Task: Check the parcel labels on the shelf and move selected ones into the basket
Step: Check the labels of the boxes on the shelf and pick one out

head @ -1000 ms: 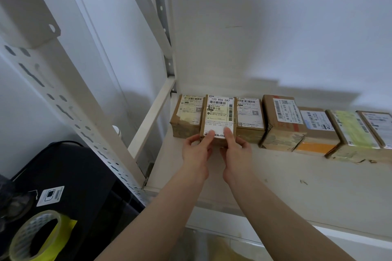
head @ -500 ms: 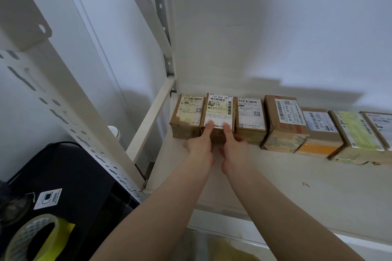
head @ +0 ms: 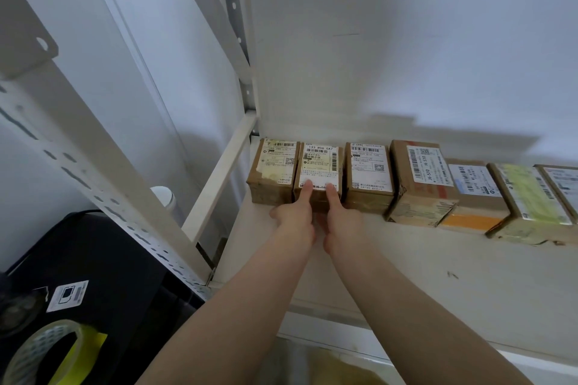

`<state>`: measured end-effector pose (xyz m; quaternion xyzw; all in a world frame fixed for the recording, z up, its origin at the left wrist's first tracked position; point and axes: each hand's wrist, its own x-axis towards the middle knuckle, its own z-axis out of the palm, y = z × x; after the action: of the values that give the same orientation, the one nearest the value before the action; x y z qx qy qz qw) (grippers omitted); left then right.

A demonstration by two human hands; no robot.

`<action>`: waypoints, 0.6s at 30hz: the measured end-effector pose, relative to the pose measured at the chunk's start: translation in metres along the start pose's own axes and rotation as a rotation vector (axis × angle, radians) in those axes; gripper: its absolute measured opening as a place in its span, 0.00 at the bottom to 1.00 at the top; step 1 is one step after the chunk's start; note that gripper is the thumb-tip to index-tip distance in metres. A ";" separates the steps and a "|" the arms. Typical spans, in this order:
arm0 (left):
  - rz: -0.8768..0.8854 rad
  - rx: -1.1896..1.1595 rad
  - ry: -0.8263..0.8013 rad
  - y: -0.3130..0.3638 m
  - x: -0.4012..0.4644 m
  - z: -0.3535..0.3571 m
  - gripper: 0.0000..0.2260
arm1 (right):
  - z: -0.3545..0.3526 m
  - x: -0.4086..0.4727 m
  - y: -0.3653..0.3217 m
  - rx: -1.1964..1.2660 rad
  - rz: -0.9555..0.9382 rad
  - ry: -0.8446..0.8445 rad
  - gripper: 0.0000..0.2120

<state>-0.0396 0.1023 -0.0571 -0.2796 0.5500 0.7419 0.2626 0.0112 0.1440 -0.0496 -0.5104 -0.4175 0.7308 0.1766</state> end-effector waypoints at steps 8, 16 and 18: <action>-0.034 0.029 -0.073 -0.006 0.011 0.003 0.42 | 0.005 0.000 0.000 0.025 -0.004 -0.009 0.20; -0.031 0.091 -0.116 -0.005 0.010 0.004 0.26 | 0.000 -0.003 -0.005 0.037 0.008 -0.029 0.22; -0.034 0.089 -0.114 -0.005 0.010 0.005 0.26 | -0.002 -0.004 -0.006 0.036 0.008 -0.038 0.22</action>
<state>-0.0431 0.1089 -0.0664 -0.2341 0.5616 0.7269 0.3184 0.0137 0.1457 -0.0424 -0.4948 -0.4057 0.7483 0.1749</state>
